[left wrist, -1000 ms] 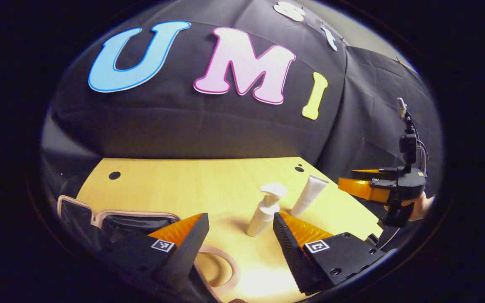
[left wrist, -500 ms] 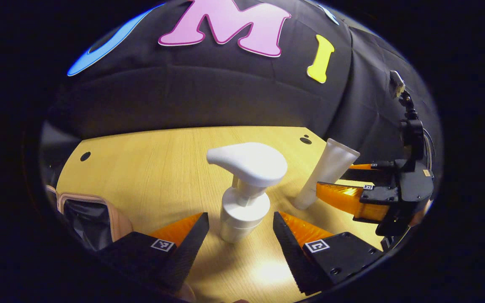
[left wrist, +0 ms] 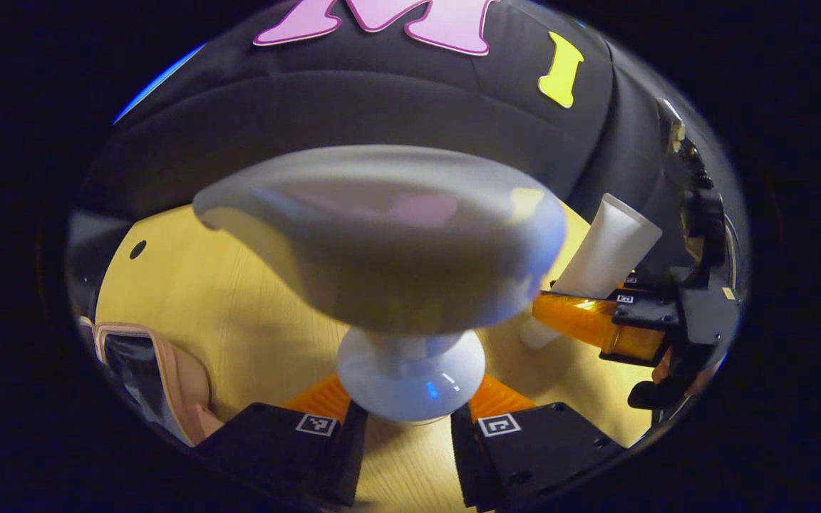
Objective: First open the suitcase, pack the skin care products into it, and then close the suitcase.
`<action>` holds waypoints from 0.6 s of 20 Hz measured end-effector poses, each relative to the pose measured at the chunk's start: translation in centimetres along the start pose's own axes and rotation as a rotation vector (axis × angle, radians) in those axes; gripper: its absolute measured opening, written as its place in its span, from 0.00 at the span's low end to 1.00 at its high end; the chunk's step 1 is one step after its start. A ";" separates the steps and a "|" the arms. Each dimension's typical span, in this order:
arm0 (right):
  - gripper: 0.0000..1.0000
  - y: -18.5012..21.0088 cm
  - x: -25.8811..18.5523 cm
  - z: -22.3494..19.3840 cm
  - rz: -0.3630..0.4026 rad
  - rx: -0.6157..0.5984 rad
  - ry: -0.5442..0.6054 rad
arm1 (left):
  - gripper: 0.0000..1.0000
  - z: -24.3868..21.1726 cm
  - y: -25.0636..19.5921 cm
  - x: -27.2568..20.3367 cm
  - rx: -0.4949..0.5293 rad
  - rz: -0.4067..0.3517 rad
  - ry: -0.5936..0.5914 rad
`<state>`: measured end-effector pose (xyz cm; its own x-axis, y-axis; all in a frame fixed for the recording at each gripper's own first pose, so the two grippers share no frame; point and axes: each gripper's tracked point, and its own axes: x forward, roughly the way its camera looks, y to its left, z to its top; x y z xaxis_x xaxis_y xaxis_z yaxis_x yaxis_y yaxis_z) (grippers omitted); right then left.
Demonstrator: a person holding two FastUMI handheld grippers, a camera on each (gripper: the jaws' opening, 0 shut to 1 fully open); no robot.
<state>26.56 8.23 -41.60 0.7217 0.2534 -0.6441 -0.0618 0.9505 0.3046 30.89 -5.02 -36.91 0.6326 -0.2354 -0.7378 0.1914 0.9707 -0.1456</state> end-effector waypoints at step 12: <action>0.40 15.9 -9.9 4.6 0.177 0.009 -0.095 | 0.57 -3.9 10.6 -19.6 -0.044 0.060 0.175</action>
<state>21.63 19.99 -27.12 0.7619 0.3982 -0.5108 -0.1878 0.8906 0.4142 17.54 10.11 -26.58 0.5010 -0.1683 -0.8490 0.1215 0.9849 -0.1235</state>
